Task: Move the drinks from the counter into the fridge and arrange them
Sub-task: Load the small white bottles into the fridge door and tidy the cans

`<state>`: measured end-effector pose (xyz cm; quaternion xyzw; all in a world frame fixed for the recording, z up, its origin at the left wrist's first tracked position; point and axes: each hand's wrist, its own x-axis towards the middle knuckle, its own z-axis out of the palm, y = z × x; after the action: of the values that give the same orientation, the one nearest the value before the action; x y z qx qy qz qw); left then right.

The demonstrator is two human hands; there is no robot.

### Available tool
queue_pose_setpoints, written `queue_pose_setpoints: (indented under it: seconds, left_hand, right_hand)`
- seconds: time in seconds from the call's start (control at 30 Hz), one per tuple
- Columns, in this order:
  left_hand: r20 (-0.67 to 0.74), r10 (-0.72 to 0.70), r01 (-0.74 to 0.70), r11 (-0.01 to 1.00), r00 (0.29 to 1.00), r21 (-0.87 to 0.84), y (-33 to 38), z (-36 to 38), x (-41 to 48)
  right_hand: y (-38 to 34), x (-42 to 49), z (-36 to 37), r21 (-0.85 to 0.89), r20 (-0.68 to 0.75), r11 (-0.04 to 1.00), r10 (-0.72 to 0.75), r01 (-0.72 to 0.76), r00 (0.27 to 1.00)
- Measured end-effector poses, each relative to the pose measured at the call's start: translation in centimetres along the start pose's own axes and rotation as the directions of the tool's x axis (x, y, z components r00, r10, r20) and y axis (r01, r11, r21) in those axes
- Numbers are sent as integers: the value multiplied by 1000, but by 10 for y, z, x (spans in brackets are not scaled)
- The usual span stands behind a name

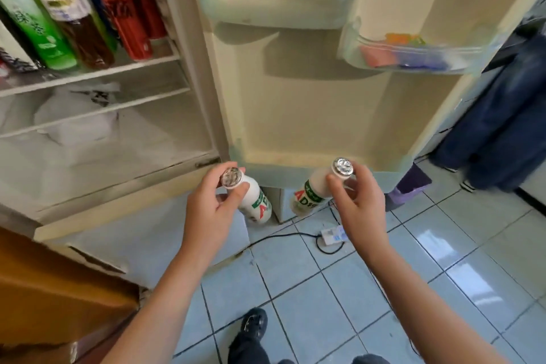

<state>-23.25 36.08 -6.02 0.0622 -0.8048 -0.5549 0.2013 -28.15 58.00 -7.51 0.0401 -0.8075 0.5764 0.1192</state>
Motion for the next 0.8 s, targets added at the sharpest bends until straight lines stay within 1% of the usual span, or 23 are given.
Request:
queue_pose_setpoints:
  seconds: [0.07, 0.17, 0.27, 0.4, 0.53, 0.67, 0.8]
  left_hand:
    - [28, 47, -46, 999, 999, -29, 3, 6, 35]
    - [84, 106, -103, 994, 991, -38, 3, 14, 80]
    - [176, 136, -129, 990, 975, -52, -5, 25, 118]
    - [308, 99, -80, 994, 946, -72, -25, 41, 154]
    - [424, 31, -18, 999, 905, -35, -43, 52, 166]
    - [499, 7, -54, 995, 866, 80, -54, 56, 171]
    - [584, -38, -22, 995, 811, 94, -65, 50, 170]
  right_hand:
    - [-3, 21, 9, 22, -72, 1000, 20, -19, 997]
    - [-9, 49, 25, -3, -156, 1000, 22, -23, 988]
    - [-11, 78, 41, -62, -187, 998, 9, -21, 982]
    - [-1, 106, 59, -190, -157, 981, 17, -47, 987]
    - [16, 115, 72, -251, -70, 963, 86, -101, 994]
    - [29, 113, 78, -302, 25, 944, 150, -136, 988]
    - [34, 108, 84, -337, 96, 932, 174, -132, 980]
